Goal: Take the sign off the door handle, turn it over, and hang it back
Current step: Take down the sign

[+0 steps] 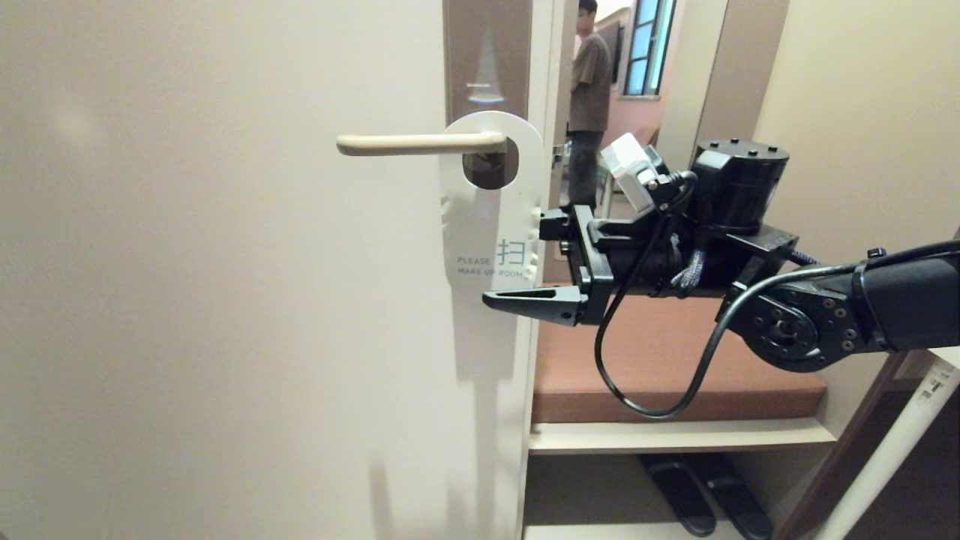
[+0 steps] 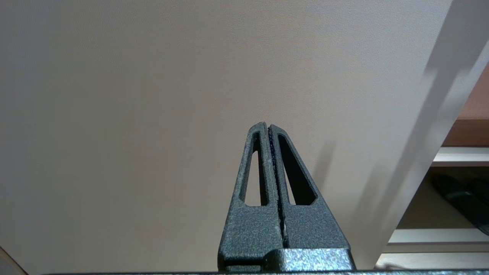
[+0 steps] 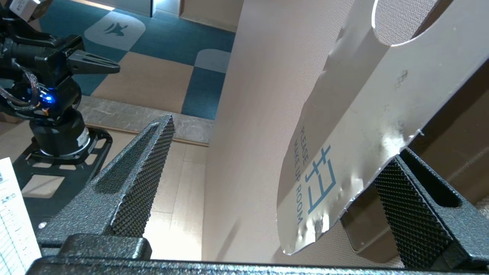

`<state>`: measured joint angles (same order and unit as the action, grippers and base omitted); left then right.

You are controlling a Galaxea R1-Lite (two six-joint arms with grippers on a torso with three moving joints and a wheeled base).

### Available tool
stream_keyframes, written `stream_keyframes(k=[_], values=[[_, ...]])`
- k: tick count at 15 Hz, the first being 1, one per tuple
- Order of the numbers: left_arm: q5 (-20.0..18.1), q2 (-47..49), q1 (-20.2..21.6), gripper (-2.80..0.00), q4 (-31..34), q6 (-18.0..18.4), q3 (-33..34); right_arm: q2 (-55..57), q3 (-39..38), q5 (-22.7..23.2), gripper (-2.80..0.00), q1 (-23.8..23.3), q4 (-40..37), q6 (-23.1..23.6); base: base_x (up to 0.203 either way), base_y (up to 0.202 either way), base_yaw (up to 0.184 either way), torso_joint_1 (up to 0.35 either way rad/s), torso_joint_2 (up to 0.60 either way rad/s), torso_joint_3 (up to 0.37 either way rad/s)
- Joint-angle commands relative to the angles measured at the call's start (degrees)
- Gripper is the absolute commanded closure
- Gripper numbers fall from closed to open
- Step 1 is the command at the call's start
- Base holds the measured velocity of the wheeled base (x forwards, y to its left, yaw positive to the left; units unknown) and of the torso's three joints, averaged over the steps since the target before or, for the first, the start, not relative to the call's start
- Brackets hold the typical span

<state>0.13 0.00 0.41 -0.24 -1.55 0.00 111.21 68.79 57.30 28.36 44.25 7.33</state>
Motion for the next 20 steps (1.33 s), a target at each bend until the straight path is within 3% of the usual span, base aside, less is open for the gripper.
stream_keyframes(k=[1, 9, 10, 20], values=[[0.0, 0.0, 0.0, 0.00, 0.0, 0.0, 0.0, 0.2, 0.2, 0.4, -2.80, 0.0, 0.3, 0.1, 0.000, 0.000, 0.000, 0.000, 0.00, 0.000], [0.0, 0.0, 0.0, 0.00, 0.0, 0.0, 0.0, 1.1, 1.2, 0.4, -2.80, -0.1, 0.3, 0.1, 0.000, 0.000, 0.000, 0.000, 0.00, 0.000], [0.0, 0.0, 0.0, 0.00, 0.0, 0.0, 0.0, 1.2, 1.4, 0.4, 0.00, -0.1, 0.3, 0.1, 0.000, 0.000, 0.000, 0.000, 0.00, 0.000], [0.0, 0.0, 0.0, 0.00, 0.0, 0.0, 0.0, 1.8, 2.2, 0.2, 0.00, -0.1, 0.3, 0.1, 0.000, 0.000, 0.000, 0.000, 0.00, 0.000]])
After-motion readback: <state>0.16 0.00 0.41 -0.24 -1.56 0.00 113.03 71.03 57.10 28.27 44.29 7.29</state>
